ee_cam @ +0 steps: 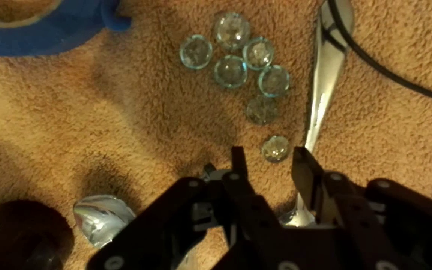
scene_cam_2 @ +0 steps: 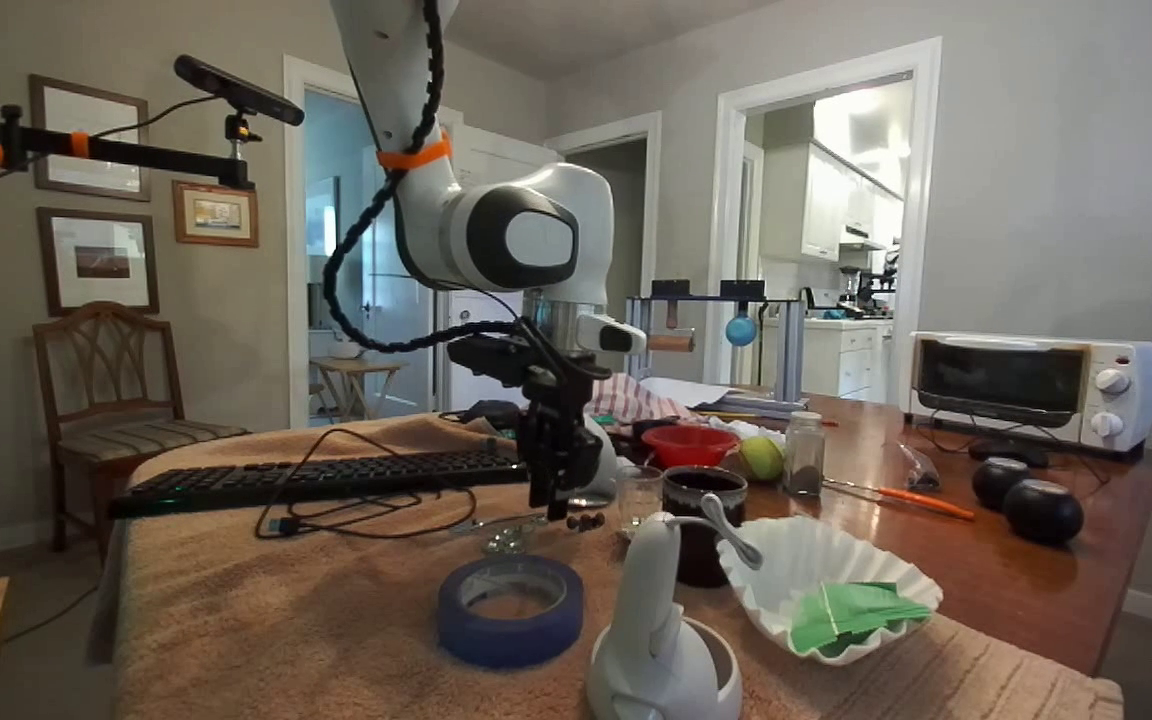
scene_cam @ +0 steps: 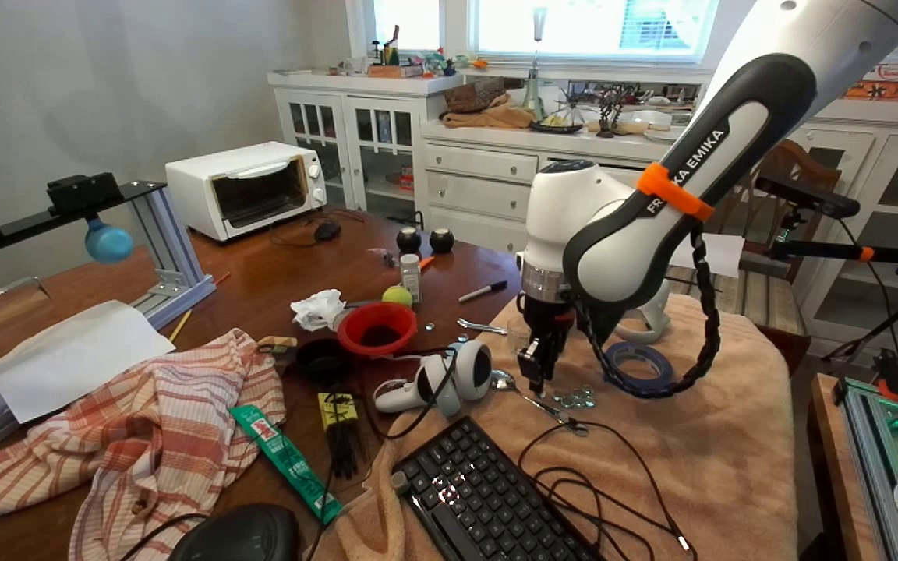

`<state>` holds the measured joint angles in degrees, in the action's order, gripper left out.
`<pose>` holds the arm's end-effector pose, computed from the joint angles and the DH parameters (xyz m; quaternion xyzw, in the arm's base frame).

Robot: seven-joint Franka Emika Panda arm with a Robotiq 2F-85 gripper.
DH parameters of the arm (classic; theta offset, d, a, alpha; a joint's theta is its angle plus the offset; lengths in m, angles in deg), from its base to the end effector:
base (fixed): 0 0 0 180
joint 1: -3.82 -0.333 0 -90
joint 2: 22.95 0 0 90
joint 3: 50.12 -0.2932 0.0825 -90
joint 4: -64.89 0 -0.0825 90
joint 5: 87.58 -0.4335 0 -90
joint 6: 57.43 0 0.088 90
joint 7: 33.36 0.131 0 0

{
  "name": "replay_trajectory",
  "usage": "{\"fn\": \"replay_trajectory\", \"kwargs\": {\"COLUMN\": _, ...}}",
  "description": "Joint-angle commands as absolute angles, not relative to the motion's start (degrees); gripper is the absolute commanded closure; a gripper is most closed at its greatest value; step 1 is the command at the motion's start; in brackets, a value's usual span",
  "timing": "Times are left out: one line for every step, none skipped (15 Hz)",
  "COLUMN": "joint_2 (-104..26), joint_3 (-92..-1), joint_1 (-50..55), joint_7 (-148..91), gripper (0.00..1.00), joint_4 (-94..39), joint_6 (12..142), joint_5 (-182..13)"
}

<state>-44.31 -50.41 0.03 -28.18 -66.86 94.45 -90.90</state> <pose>0.5371 0.0376 0.0938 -0.9992 0.0355 0.0119 0.0134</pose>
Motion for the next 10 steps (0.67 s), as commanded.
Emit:
{"fn": "replay_trajectory", "kwargs": {"joint_2": -45.66, "joint_3": -49.86, "joint_1": -0.76, "joint_7": -26.48, "gripper": 0.66, "joint_4": -66.57, "joint_6": 95.83, "joint_5": -88.73}}
{"fn": "replay_trajectory", "kwargs": {"joint_2": -45.69, "joint_3": -49.91, "joint_1": -0.79, "joint_7": -26.47, "gripper": 0.65, "joint_4": -66.64, "joint_6": 95.79, "joint_5": -88.54}}
{"fn": "replay_trajectory", "kwargs": {"joint_2": -45.78, "joint_3": -49.92, "joint_1": -0.81, "joint_7": -26.50, "gripper": 0.65, "joint_4": -66.63, "joint_6": 95.77, "joint_5": -88.37}}
{"fn": "replay_trajectory", "kwargs": {"joint_2": -45.94, "joint_3": -49.93, "joint_1": -0.84, "joint_7": -26.49, "gripper": 0.66, "joint_4": -66.59, "joint_6": 95.77, "joint_5": -88.19}}
{"fn": "replay_trajectory", "kwargs": {"joint_2": -46.10, "joint_3": -49.92, "joint_1": -0.89, "joint_7": -26.45, "gripper": 0.64, "joint_4": -66.56, "joint_6": 95.86, "joint_5": -88.02}}
{"fn": "replay_trajectory", "kwargs": {"joint_2": -46.26, "joint_3": -49.92, "joint_1": -0.94, "joint_7": -26.44, "gripper": 0.65, "joint_4": -66.51, "joint_6": 95.91, "joint_5": -87.87}}
{"fn": "replay_trajectory", "kwargs": {"joint_2": -46.34, "joint_3": -49.96, "joint_1": -0.98, "joint_7": -26.46, "gripper": 0.64, "joint_4": -66.49, "joint_6": 95.88, "joint_5": -87.79}}
{"fn": "replay_trajectory", "kwargs": {"joint_2": -46.39, "joint_3": -49.99, "joint_1": -1.02, "joint_7": -26.45, "gripper": 0.64, "joint_4": -66.51, "joint_6": 95.93, "joint_5": -87.75}}
{"fn": "replay_trajectory", "kwargs": {"joint_2": -46.45, "joint_3": -50.03, "joint_1": -1.04, "joint_7": -26.50, "gripper": 0.64, "joint_4": -66.51, "joint_6": 95.95, "joint_5": -87.73}}
{"fn": "replay_trajectory", "kwargs": {"joint_2": -46.47, "joint_3": -50.09, "joint_1": -1.05, "joint_7": -26.54, "gripper": 0.66, "joint_4": -66.52, "joint_6": 95.98, "joint_5": -87.76}}
